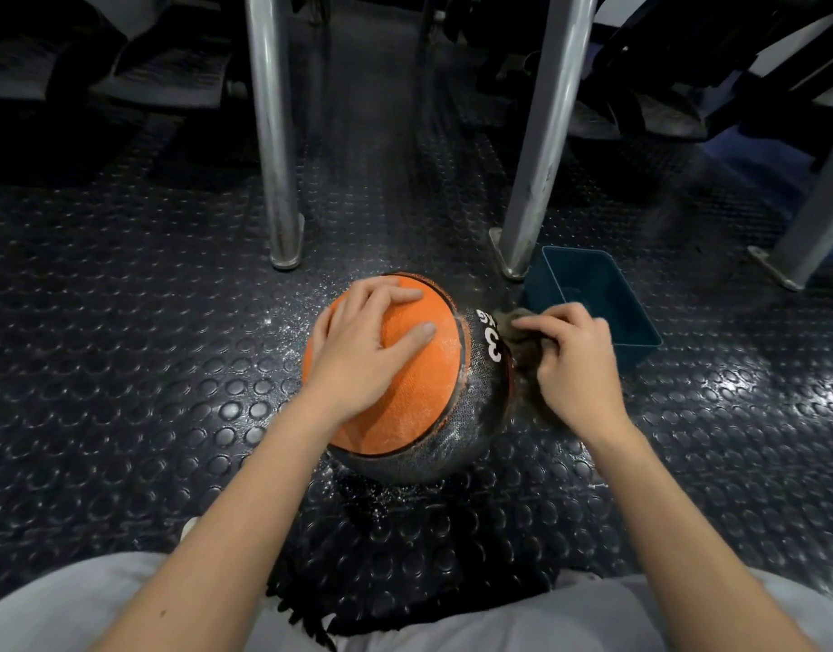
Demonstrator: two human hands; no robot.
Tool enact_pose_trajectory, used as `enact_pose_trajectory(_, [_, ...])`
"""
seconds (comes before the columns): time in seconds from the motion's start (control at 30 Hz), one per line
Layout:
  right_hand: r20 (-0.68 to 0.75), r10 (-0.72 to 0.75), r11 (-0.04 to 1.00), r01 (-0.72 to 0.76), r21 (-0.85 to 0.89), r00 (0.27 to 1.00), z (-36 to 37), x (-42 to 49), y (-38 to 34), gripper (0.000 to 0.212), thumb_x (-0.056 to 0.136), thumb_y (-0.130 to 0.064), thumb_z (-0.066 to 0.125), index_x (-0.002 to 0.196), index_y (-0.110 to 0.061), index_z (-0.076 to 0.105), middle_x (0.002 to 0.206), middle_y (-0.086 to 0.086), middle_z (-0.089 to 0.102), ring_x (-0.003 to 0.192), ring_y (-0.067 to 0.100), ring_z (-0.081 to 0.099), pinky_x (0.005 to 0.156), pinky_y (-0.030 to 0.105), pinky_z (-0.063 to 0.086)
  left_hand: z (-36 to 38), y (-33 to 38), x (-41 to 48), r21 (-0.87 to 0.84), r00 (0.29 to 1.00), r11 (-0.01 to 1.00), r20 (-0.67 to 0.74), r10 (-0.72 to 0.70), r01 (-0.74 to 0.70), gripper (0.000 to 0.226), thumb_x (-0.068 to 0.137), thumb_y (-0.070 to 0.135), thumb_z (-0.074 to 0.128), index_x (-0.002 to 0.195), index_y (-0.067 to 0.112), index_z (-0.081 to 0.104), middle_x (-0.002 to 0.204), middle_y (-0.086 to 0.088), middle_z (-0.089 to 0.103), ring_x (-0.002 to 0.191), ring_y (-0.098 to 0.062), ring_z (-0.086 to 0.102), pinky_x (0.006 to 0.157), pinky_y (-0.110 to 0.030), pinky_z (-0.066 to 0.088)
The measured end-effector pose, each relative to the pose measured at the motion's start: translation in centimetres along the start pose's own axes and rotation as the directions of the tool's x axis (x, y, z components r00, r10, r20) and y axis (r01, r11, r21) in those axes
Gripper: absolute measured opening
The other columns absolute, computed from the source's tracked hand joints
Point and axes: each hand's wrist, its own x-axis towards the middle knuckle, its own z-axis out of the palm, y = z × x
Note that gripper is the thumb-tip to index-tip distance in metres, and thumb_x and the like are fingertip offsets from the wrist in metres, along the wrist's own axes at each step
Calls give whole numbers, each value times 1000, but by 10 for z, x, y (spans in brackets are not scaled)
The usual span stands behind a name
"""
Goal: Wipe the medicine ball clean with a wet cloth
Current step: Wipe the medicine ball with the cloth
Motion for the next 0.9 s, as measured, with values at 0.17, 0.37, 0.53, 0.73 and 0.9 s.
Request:
enact_pose_trajectory(0.17, [-60, -291, 929, 297, 223, 955, -12, -6, -35, 42, 86, 11, 51, 109, -20, 69, 112, -4, 55, 103, 18, 47, 94, 16, 34, 1, 1, 1, 4, 1000, 1000, -5, 6, -6, 36, 68, 74, 33, 100, 59, 39, 119, 30, 34, 117, 9, 29, 111, -38, 12])
enact_pose_trajectory(0.37, [85, -84, 990, 74, 118, 993, 3, 0, -5, 51, 84, 16, 44, 108, -21, 70, 110, -4, 58, 103, 27, 49, 80, 3, 25, 1, 1, 0, -1, 1000, 1000, 15, 1, -1, 34, 76, 63, 43, 108, 52, 42, 122, 28, 33, 118, 7, 28, 113, -40, 9])
enact_pose_trajectory(0.53, [-57, -140, 975, 148, 164, 988, -10, 0, -22, 44, 86, 12, 50, 112, -19, 68, 109, -8, 56, 102, 23, 49, 86, 1, 25, 3, 3, 0, 4, 1000, 1000, 19, 13, -13, 36, 76, 64, 42, 109, 51, 42, 121, 29, 33, 117, 8, 27, 113, -39, 9])
enact_pose_trajectory(0.73, [138, -248, 966, 235, 108, 959, -5, 1, -13, 47, 89, 9, 46, 113, -24, 68, 119, -5, 58, 99, 23, 49, 87, 12, 31, 2, 0, 1, -11, 1000, 1000, 17, 6, -6, 30, 75, 64, 43, 103, 56, 40, 119, 31, 33, 117, 10, 28, 112, -39, 11])
enact_pose_trajectory(0.9, [26, 23, 1000, -23, -8, 999, -16, 4, -4, 43, 88, 8, 47, 115, -20, 67, 114, 1, 58, 105, 28, 48, 89, 31, 39, 0, 1, 1, -9, 1000, 1000, 13, 23, -22, 35, 73, 69, 41, 106, 55, 40, 115, 37, 30, 117, 10, 28, 110, -35, 9])
